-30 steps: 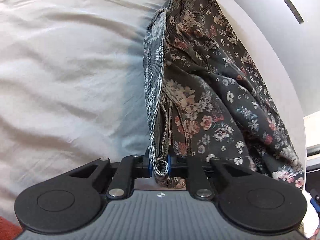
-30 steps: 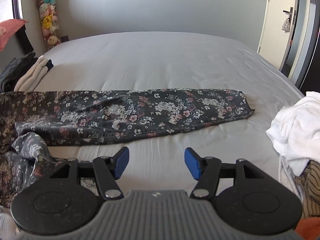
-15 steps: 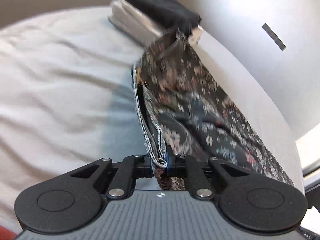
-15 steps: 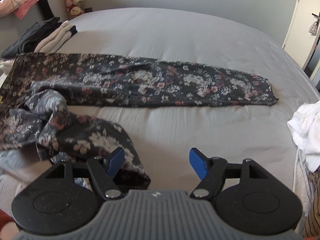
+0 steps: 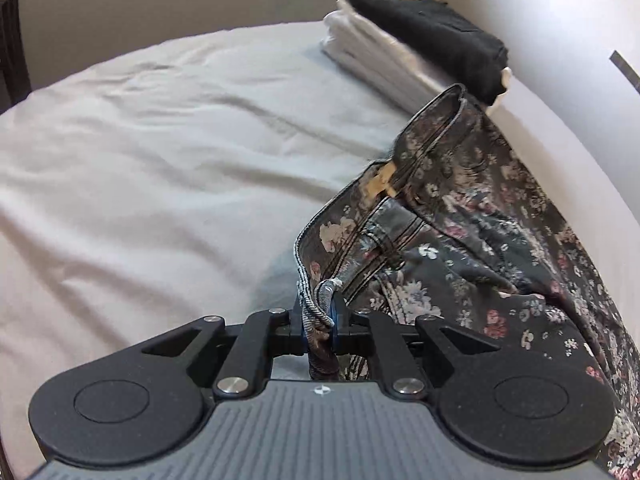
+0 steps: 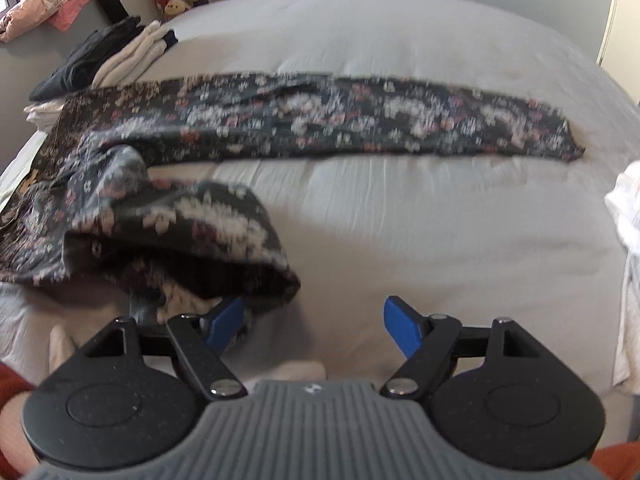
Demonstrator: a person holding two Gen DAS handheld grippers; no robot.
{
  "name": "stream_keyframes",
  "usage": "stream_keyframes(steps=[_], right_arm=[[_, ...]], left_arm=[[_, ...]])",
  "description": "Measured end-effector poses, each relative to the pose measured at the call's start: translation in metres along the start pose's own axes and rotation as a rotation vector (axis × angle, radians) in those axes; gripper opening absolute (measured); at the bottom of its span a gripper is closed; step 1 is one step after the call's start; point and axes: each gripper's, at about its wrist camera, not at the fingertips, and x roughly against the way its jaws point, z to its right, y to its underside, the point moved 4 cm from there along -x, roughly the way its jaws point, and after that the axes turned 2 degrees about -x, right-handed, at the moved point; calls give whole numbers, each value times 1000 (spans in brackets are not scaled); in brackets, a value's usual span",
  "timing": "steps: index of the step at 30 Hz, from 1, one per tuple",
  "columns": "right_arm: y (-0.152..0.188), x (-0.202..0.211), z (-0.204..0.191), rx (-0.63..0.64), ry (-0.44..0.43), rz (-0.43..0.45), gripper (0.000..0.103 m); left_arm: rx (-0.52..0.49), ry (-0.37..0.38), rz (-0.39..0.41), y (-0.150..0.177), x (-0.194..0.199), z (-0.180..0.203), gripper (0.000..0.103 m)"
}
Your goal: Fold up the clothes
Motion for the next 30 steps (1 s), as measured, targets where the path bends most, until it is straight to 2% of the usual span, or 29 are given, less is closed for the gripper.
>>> stream_keyframes(steps=[5,9,10,11,12,13,14,16,22,26,30], right_arm=[[6,-20,-7,-35,-32,-61,80],[-1,-32,-29,-9,-55,-52,75],[-3,-35,-34,0,-59,-51,69],[-5,-36,-39,11,-56,-48,58],[-7,-36,-43,27,-39,-40,53],[-9,-35,-45,36,-26,-30,35],[-12,-32,-44,29,-22,-15,7],[-17,-24,-43,14,-15,22,6],[-55,34,-55,33,-39,244,4],[-85,64,-85,105,-133,360,4],[-104,61,-130,174,-235,382,4]], left_arm=[[-24,-30,-16,5,-4,4,11],[-41,-40,-16,7,-4,7,12],[-43,-39,-15,7,-4,8,12],[-46,-39,-14,7,-3,8,12],[-48,-39,-13,7,-3,8,12],[-50,-38,-12,7,-3,8,12],[-48,-36,-12,7,-3,7,12],[-44,-31,-9,7,-3,6,12],[-54,-11,32,5,7,14,12],[-67,-4,56,3,12,22,12],[-64,0,81,0,12,30,12]])
